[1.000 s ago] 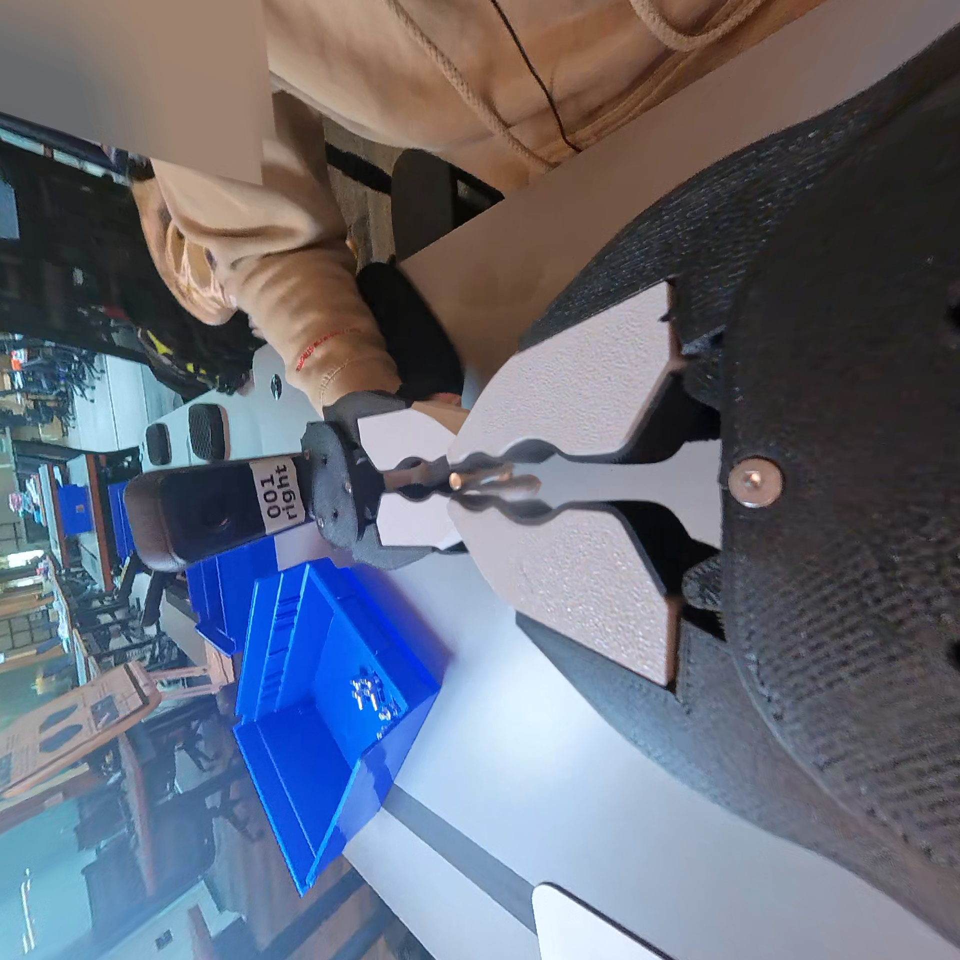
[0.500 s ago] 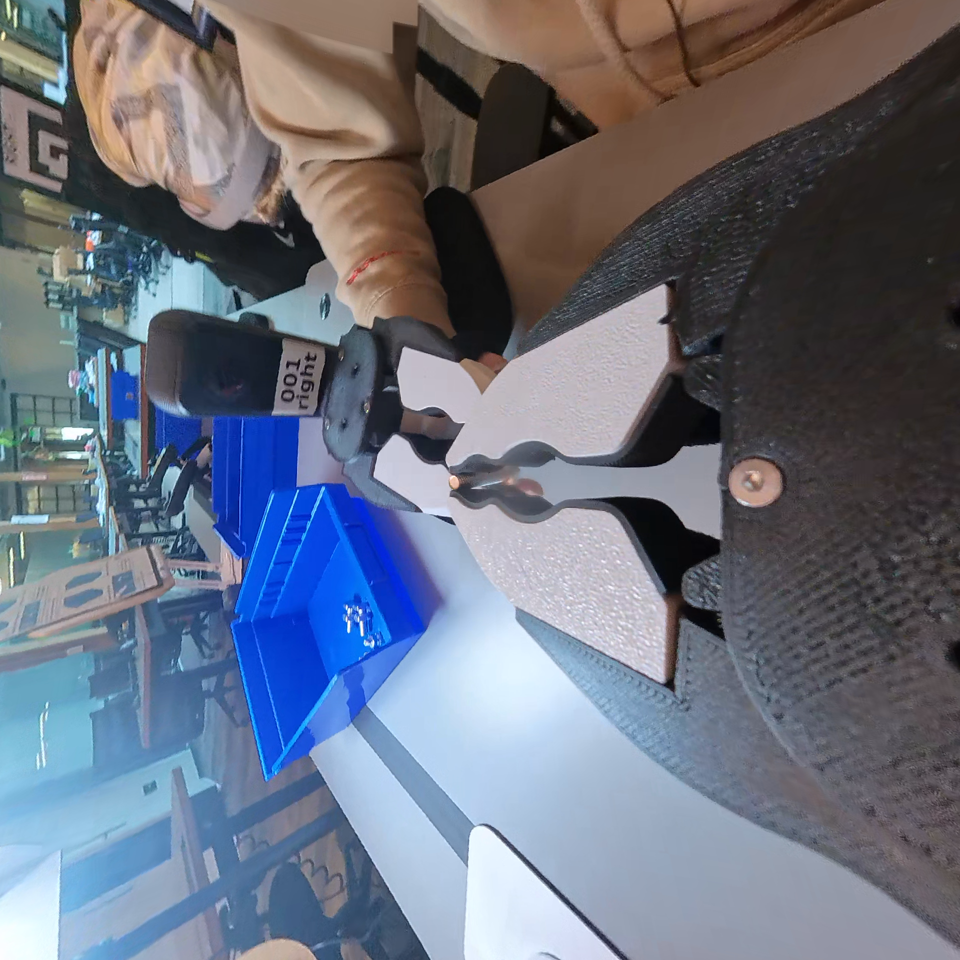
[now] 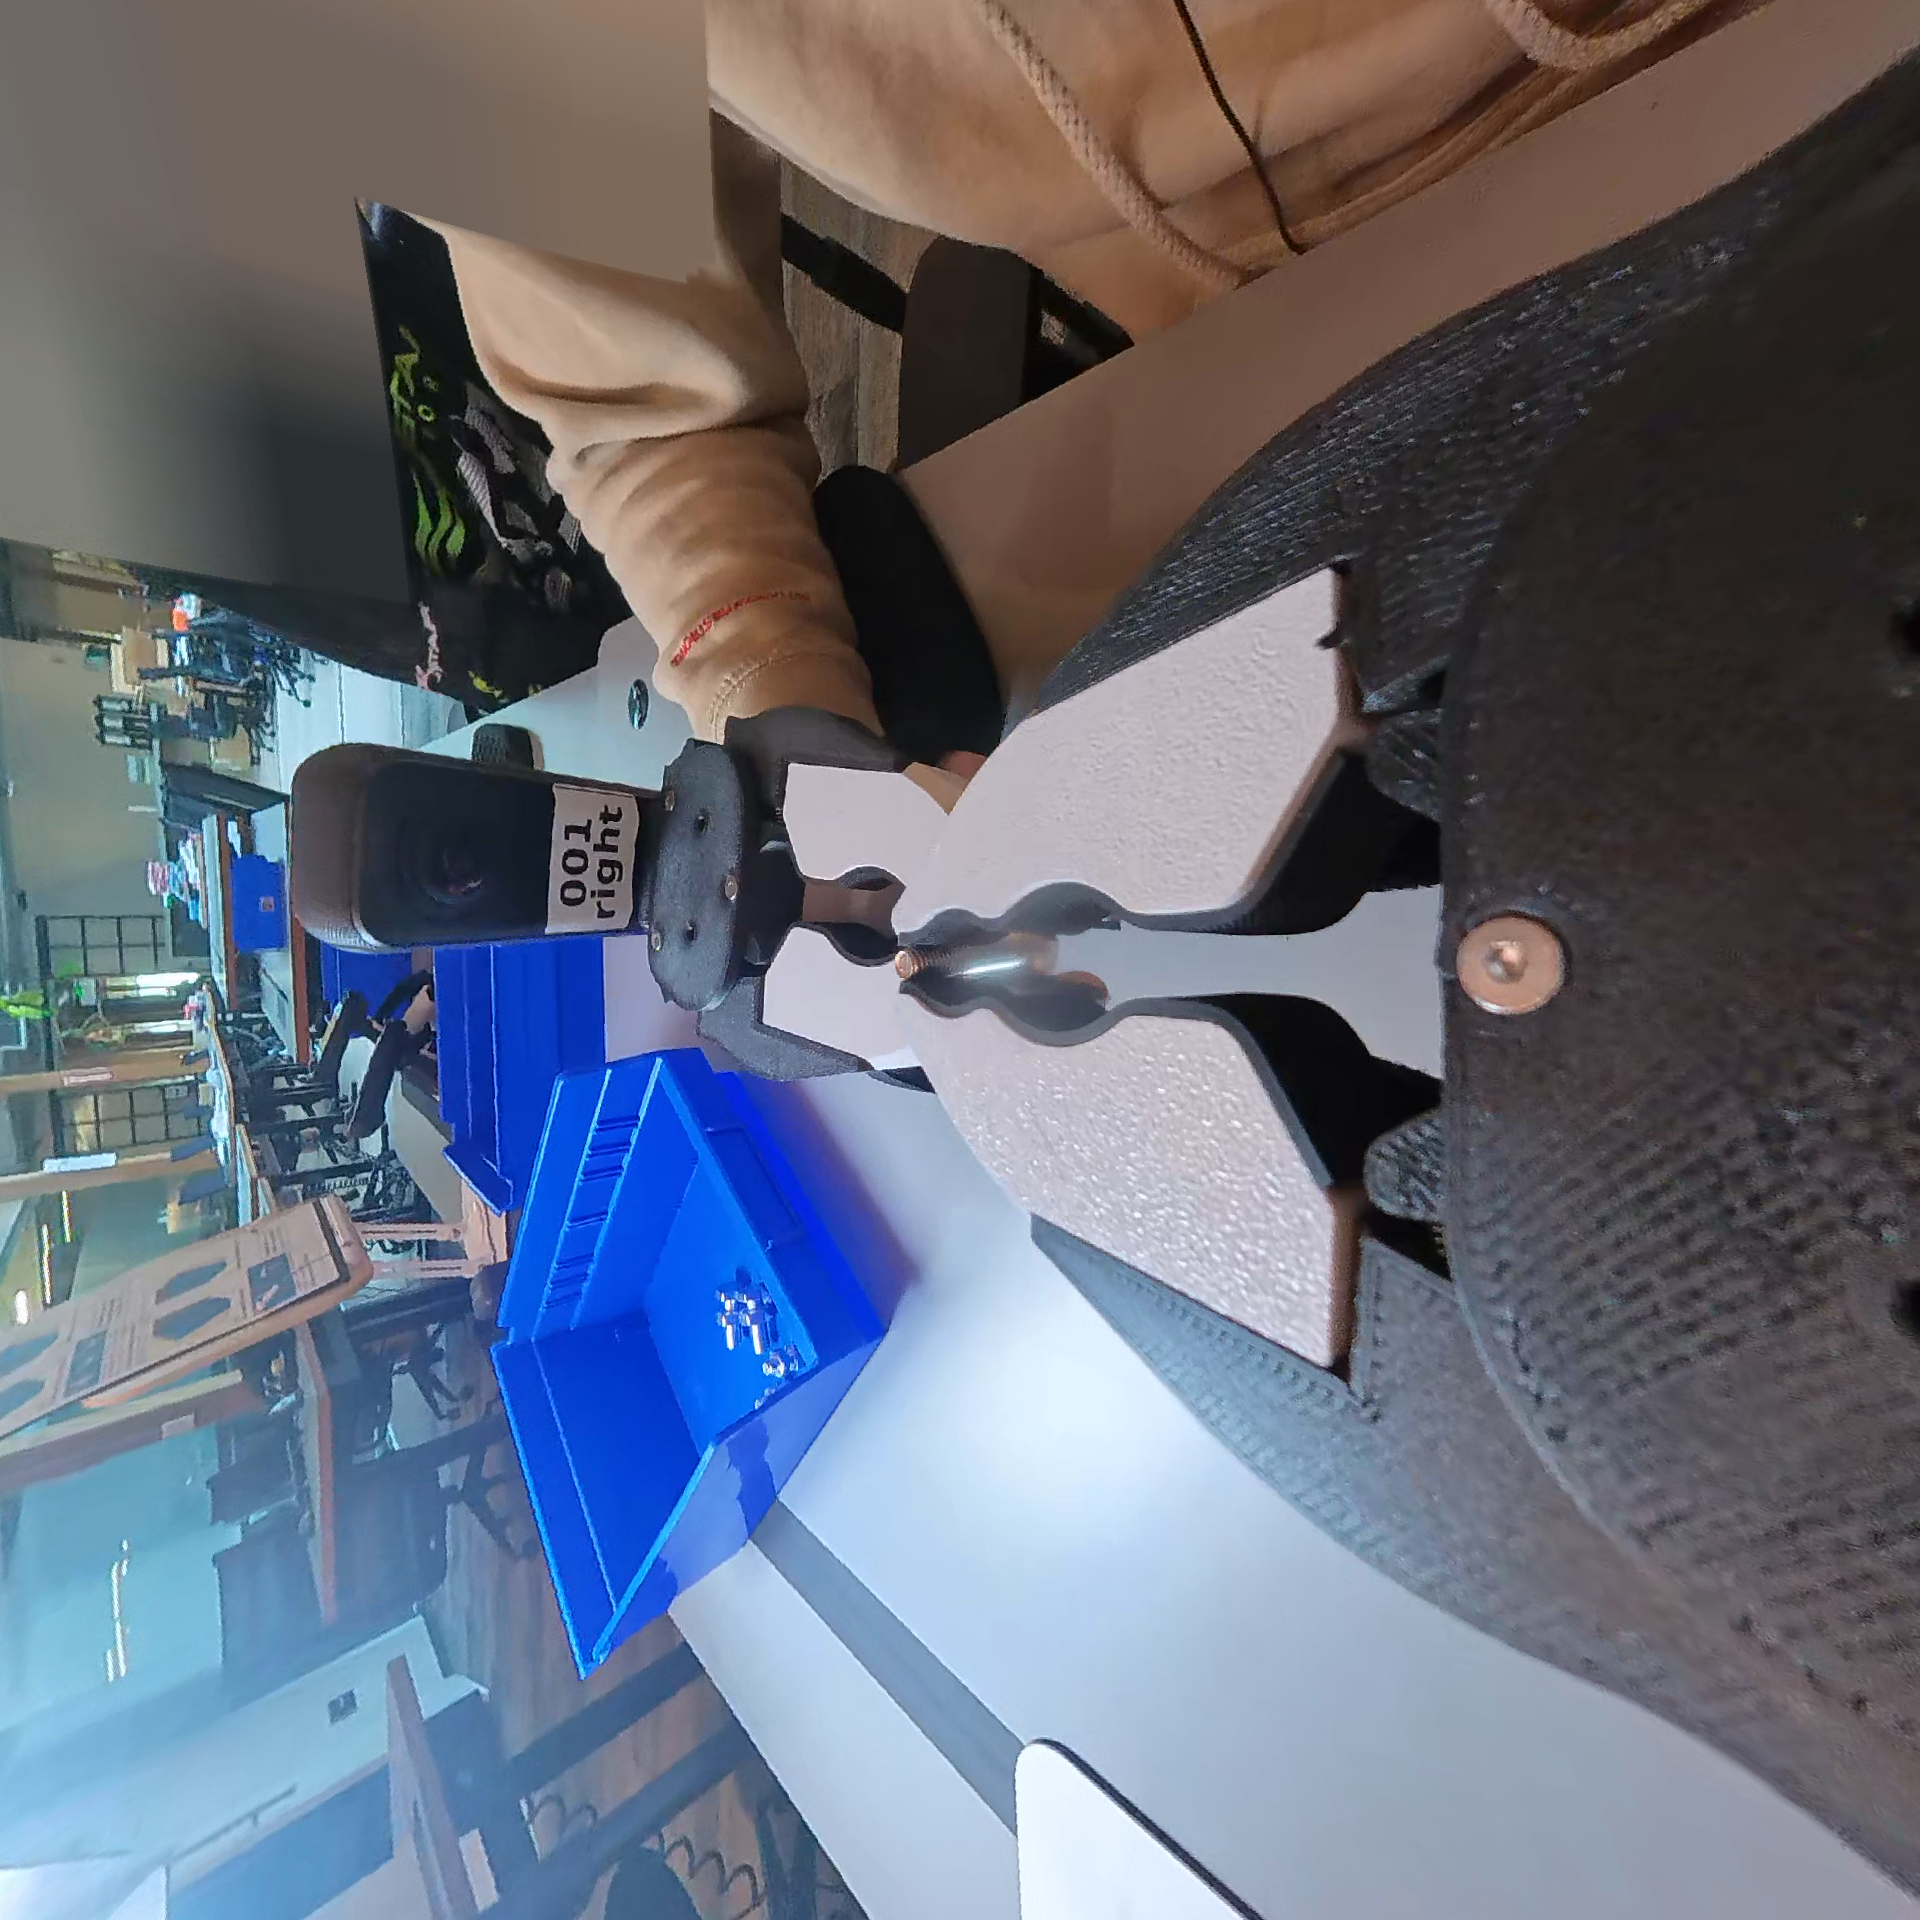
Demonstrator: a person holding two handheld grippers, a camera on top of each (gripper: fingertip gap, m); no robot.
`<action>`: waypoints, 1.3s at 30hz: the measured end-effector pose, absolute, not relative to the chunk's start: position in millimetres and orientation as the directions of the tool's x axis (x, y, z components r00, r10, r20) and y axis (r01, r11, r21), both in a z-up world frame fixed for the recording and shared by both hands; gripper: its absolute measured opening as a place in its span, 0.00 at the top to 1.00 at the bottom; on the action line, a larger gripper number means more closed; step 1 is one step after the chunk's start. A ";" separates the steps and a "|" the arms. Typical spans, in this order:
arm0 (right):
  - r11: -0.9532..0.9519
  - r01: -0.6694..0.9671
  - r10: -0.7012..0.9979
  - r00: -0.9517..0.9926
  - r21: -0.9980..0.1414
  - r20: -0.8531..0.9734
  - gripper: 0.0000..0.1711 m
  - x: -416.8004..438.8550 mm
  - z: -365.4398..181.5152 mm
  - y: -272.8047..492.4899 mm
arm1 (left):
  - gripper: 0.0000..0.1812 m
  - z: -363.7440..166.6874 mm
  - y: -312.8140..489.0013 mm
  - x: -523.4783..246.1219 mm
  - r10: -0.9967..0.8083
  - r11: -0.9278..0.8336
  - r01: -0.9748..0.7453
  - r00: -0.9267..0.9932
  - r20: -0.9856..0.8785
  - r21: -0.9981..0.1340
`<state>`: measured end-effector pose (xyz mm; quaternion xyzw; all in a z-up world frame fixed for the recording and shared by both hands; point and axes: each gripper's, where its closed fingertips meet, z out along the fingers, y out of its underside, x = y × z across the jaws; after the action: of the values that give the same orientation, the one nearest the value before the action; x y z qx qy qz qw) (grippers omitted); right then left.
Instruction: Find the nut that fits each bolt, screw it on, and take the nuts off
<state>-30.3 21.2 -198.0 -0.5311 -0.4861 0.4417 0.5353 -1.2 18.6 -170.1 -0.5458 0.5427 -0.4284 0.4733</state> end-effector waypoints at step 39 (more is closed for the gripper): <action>-0.074 0.109 0.989 0.132 -0.991 -0.060 0.94 -16.7 -206.0 31.2 | 0.88 -243.3 196.9 -368.5 -0.636 -0.715 -0.639 0.763 -0.115 -0.282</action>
<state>-16.7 31.2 -206.0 -0.5754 -0.4773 0.4540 0.4848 -368.5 196.9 -243.3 -0.9261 0.3443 0.0048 0.1540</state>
